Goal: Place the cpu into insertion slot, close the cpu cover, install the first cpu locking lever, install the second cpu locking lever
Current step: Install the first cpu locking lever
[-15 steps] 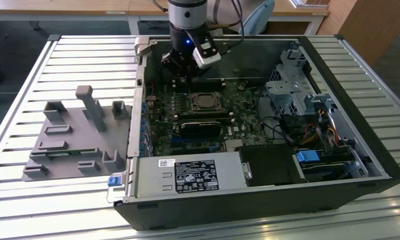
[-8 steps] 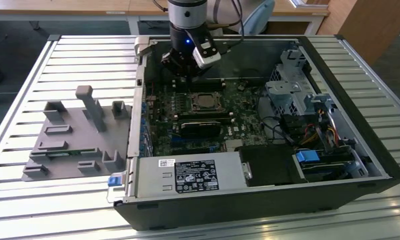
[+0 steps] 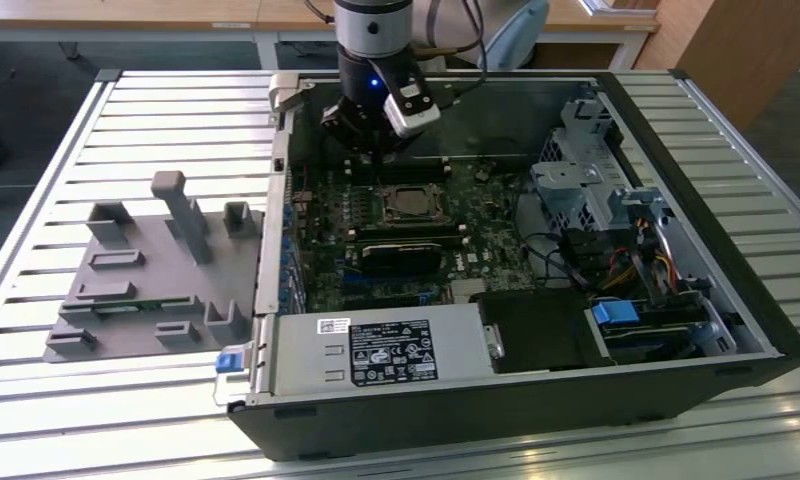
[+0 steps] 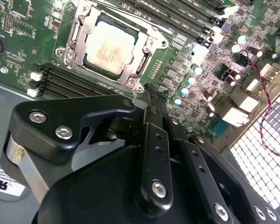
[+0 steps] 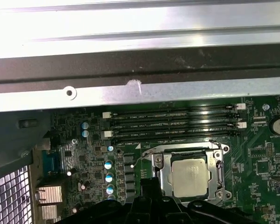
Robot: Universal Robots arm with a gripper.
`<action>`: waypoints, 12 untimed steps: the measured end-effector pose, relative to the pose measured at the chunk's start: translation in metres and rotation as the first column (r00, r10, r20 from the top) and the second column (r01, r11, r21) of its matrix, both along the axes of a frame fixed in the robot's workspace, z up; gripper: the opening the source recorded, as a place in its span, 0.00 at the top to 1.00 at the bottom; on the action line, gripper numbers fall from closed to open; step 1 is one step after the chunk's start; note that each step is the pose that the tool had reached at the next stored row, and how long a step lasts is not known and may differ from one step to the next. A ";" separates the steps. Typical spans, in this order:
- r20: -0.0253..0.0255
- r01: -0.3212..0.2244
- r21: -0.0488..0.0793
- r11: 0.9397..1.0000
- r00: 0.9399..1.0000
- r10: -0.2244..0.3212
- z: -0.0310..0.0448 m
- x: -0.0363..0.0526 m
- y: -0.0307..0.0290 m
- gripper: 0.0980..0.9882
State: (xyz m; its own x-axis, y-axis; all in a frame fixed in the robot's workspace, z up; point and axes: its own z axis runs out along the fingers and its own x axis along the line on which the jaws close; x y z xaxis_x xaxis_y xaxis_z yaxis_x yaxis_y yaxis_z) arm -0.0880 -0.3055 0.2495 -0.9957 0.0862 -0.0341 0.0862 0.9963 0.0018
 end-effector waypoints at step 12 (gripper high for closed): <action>0.000 0.000 0.000 1.000 1.000 0.000 0.0010 -0.0076 0.0000 0.99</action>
